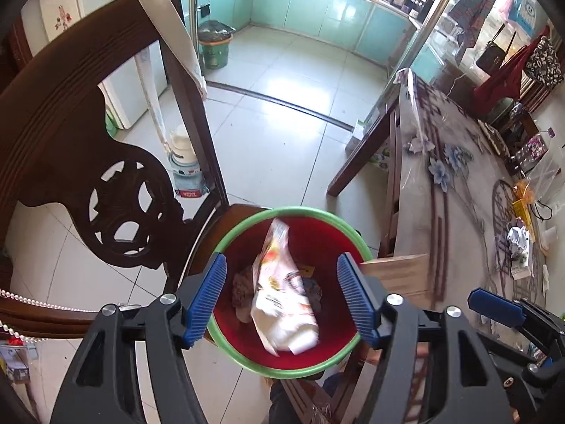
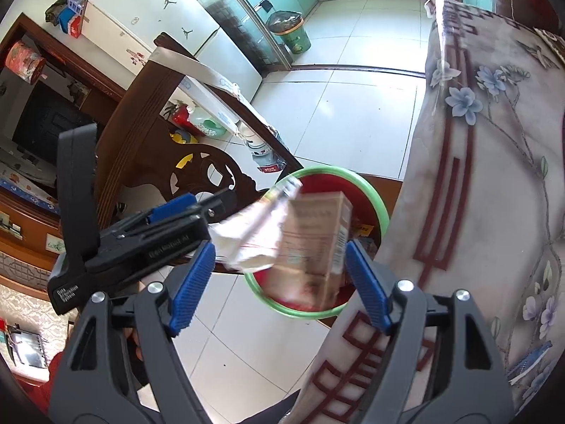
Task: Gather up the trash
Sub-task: 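Open the left tool over the bucket while the right tool releases the cigarette box, then grasp the white milk carton with the left tool while the right tool grasps the pink wrapper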
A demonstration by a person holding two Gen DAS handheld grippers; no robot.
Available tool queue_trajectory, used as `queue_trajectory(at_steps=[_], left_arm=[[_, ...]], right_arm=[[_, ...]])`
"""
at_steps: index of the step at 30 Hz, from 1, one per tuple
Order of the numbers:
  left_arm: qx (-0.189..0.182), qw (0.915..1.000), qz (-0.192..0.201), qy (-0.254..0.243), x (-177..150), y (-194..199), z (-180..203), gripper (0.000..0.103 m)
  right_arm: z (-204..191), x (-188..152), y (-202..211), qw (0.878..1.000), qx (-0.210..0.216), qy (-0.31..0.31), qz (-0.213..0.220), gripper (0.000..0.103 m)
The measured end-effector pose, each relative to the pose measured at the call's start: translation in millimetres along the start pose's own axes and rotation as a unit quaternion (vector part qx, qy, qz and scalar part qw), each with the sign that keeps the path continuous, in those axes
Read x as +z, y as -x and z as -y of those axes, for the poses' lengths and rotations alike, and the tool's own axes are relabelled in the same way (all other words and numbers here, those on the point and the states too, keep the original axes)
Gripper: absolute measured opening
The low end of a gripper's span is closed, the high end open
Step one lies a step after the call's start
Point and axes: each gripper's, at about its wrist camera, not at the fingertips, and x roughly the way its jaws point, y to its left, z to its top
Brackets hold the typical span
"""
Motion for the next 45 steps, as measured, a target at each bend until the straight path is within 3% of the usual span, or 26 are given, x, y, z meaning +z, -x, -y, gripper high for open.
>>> queue_trajectory(at_steps=[11,25,31,37,41,45], left_arm=[[-0.009,0.9994,0.015,-0.031,-7.4,17.2,39.2,0.062],[-0.055,0.9923,0.006,-0.111,-33.7,24.7,167.0,0.062],[-0.073,0.9869,-0.009,-0.143,-56.7,18.6,238.6,0.062],[-0.087,0.9828,-0.027,-0.161,-82.4,11.7,314.8,0.063],[-0.094,0.9794,-0.024,-0.177,-91.3,11.2,367.4,0.063],[-0.094,0.9766,-0.027,-0.192,-93.4,6.0,412.2,0.063]], right_arm=[[38.0,-14.7,36.1,0.999,-0.028,-0.028,0.024,0.074],[141.4,-62.5,116.1,0.987,-0.094,-0.109,0.07,0.074],[213.6,-85.5,154.9,0.976,-0.127,-0.157,0.085,0.076],[307.6,-100.5,202.8,0.956,-0.204,-0.18,0.106,0.076],[365.3,-91.9,220.2,0.944,-0.264,-0.164,0.109,0.076],[416.6,-70.3,214.5,0.943,-0.287,-0.143,0.092,0.076]])
